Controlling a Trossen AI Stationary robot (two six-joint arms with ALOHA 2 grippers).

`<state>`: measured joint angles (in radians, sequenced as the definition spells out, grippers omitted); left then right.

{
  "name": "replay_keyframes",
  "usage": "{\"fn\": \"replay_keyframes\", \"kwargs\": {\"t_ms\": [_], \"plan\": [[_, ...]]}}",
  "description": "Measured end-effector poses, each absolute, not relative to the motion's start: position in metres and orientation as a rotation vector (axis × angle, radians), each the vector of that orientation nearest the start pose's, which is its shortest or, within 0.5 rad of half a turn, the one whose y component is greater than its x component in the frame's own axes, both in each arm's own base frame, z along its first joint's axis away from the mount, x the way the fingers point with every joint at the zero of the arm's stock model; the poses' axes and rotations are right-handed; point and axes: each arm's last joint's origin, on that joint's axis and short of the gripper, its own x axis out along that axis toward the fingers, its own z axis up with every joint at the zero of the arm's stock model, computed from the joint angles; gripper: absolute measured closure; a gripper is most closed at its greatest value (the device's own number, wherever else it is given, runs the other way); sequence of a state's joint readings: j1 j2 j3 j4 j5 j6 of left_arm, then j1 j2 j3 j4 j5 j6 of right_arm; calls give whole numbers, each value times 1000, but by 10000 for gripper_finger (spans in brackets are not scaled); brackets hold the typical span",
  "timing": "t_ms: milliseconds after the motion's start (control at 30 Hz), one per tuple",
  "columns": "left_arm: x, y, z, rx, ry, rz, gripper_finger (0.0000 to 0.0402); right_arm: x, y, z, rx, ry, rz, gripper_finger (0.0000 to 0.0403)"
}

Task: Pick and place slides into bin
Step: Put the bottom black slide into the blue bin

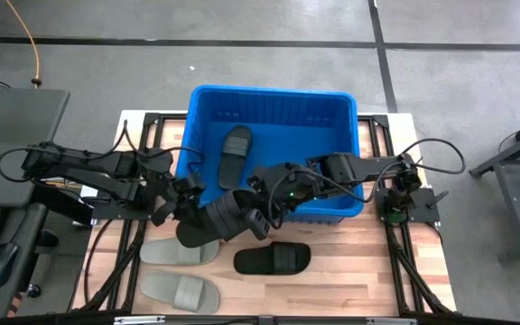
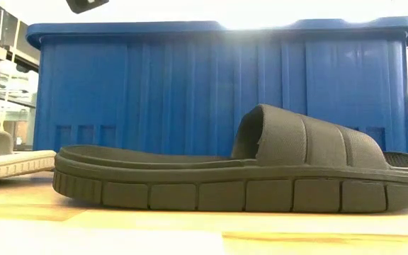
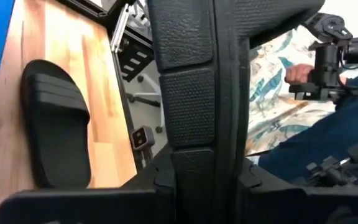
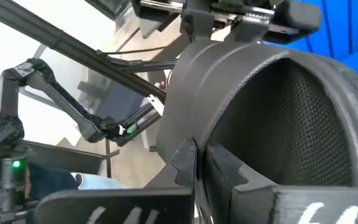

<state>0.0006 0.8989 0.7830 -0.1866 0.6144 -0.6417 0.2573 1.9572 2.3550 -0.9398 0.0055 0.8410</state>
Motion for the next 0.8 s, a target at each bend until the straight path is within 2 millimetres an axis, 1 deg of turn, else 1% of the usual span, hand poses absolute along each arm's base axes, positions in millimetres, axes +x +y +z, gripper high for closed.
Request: {"fn": "replay_keyframes", "kwargs": {"t_ms": [300, 500, 600, 633, 700, 800], "plan": [[193, -17, 314, -678, 468, -503, 350, 392, 102, 448, 735, 600, -5, 403], [193, -17, 315, -709, 482, -532, 350, 392, 102, 448, 740, 604, -10, 403], [193, -18, 315, -714, 483, -541, 331, 392, 101, 448, 750, 604, -16, 403], [193, -18, 316, -711, 482, -542, 331, 392, 101, 448, 754, 604, -18, 403], [193, -18, 315, -711, 482, -540, 350, 392, 101, 448, 769, 607, -24, 403], [193, -17, 315, -705, 482, -539, 352, 391, 102, 447, 781, 616, -24, 402]]}}
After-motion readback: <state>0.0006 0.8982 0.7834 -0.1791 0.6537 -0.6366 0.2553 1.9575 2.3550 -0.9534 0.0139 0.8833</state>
